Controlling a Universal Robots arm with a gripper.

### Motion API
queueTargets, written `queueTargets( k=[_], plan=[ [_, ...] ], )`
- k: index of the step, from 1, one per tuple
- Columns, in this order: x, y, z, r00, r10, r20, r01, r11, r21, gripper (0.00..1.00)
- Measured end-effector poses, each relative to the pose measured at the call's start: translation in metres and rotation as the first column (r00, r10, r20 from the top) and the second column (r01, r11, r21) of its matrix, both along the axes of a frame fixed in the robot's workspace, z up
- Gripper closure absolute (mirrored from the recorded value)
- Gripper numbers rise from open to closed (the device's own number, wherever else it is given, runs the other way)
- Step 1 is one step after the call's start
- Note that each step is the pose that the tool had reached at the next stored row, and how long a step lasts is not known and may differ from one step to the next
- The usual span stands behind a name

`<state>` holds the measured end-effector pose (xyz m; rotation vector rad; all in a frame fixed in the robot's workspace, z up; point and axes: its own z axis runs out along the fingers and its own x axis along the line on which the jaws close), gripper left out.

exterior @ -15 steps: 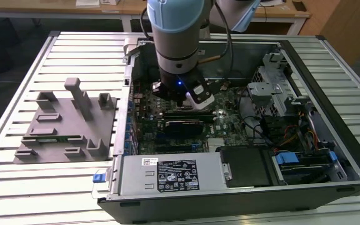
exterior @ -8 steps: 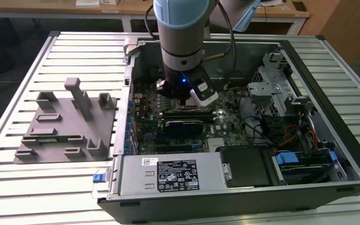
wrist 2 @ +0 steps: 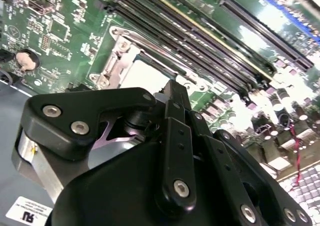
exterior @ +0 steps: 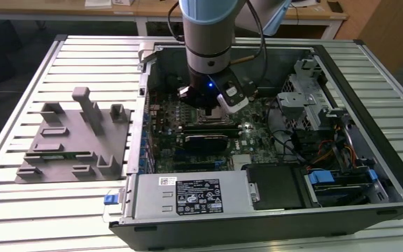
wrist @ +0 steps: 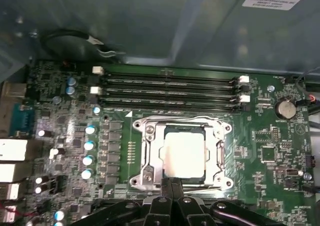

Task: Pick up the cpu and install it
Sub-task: 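Install the second cpu locking lever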

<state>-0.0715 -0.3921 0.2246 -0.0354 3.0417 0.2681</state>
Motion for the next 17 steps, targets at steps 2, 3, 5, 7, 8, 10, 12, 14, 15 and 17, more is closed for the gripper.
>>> queueTargets(
  k=[2, 3, 5, 7, 8, 10, 12, 14, 15, 17],
  plan=[
    [0.004, 0.0019, -0.0001, 1.0, -0.001, 0.0, 0.001, 1.0, -0.0052, 0.89],
    [0.005, 0.0029, -0.0002, 1.0, -0.001, 0.0, 0.001, 1.0, -0.0075, 0.89],
    [0.009, 0.0048, -0.0003, 1.0, -0.001, 0.0, 0.001, 0.9999, -0.0124, 0.89],
    [0.012, 0.0072, -0.0005, 1.0, -0.001, 0.0001, 0.001, 0.9999, -0.0161, 0.89],
    [0.014, 0.0086, -0.0005, 1.0, -0.001, 0.0, 0.001, 0.9998, -0.0182, 0.89],
    [0.017, 0.0115, -0.0007, 1.0, -0.002, 0.0001, 0.002, 0.9997, -0.0231, 0.89],
    [0.02, 0.0147, -0.0012, 1.0, -0.002, 0.0, 0.002, 0.9996, -0.0288, 0.89],
    [0.022, 0.0183, -0.0018, 1.0, -0.002, -0.0002, 0.002, 0.9994, -0.0354, 0.89],
    [0.022, 0.0202, -0.0021, 1.0, -0.002, -0.0002, 0.002, 0.9992, -0.039, 0.89],
    [0.023, 0.0224, -0.0022, 1.0, -0.002, -0.0003, 0.002, 0.9988, -0.0485, 0.89]
  ],
)
